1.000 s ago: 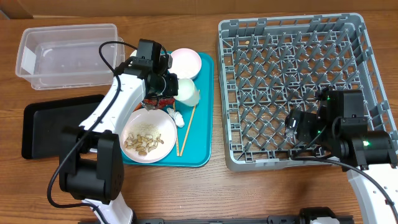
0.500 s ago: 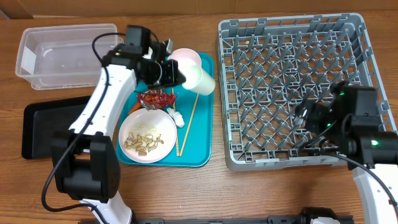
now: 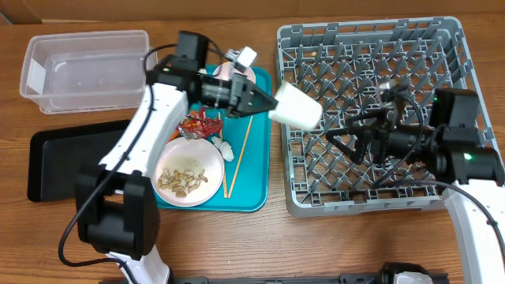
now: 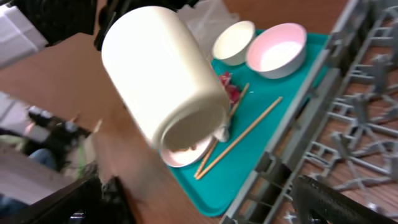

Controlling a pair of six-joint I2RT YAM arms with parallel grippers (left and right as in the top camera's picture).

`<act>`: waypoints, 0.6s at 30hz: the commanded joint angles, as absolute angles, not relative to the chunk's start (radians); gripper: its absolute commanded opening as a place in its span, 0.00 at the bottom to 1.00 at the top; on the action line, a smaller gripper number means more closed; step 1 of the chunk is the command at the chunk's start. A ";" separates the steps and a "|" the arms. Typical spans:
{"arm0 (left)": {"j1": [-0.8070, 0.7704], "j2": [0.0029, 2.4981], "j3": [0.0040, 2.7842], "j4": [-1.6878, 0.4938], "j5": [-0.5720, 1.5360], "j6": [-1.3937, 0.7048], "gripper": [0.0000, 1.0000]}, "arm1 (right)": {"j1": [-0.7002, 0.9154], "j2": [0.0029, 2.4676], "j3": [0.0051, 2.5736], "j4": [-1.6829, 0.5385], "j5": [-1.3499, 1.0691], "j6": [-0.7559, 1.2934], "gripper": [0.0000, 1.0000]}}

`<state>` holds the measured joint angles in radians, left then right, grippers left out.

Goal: Sort waste into correct bins and load items into the dishwasher
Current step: 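Lift the white cup and pass it to the right gripper over the rack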

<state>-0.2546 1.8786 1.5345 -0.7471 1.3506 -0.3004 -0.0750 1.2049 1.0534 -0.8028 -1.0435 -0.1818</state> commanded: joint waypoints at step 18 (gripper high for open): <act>-0.370 1.872 1.559 -0.616 1.414 -0.435 0.04 | -0.005 1.225 1.083 -0.742 -1.180 -0.213 0.93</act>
<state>-0.3595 1.8786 1.5345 -0.6197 1.3846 -0.4168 -0.0120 1.2243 1.0534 -0.7650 -1.1564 -0.2050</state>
